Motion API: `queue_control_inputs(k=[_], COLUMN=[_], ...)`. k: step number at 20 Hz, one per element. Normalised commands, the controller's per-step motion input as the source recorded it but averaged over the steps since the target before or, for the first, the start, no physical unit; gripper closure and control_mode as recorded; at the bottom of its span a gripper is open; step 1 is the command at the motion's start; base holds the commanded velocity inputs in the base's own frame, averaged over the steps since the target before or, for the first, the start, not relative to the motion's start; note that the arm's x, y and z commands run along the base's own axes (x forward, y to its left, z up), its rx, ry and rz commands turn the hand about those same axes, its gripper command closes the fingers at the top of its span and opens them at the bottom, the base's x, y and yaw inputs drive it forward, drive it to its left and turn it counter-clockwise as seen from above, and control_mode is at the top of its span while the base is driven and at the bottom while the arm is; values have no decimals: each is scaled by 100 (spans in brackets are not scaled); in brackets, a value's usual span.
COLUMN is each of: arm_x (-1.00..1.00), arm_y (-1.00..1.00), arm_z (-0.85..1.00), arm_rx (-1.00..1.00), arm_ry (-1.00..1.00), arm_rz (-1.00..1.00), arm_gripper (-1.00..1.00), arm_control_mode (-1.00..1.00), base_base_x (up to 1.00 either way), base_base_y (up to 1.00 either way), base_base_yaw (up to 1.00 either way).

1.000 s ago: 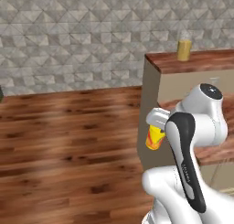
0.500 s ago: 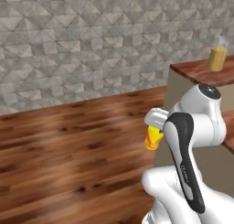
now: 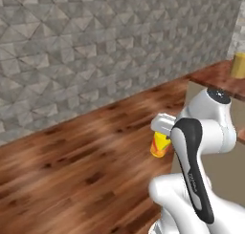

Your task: Place the pitcher and cup on the dining counter for serving.

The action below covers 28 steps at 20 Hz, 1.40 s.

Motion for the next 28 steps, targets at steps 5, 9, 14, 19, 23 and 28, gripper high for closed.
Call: queue_control_inputs(k=[5, 9, 14, 19, 23, 28], arm_x=[0, 0, 0, 0, 0, 0], arm_y=[0, 0, 0, 0, 0, 0], arm_z=[0, 0, 0, 0, 0, 0], arm_rx=[0, 0, 0, 0, 0, 0], arm_ry=[0, 0, 0, 0, 0, 0], arm_rz=[0, 0, 0, 0, 0, 0], arm_gripper=[100, 100, 100, 100, 100, 100], arm_control_mode=[100, 100, 100, 100, 100, 100], base_base_x=[100, 100, 100, 100, 100, 100], base_base_y=[94, 93, 99, 100, 95, 97], base_base_yaw=[-63, -64, -60, -59, -63, -61])
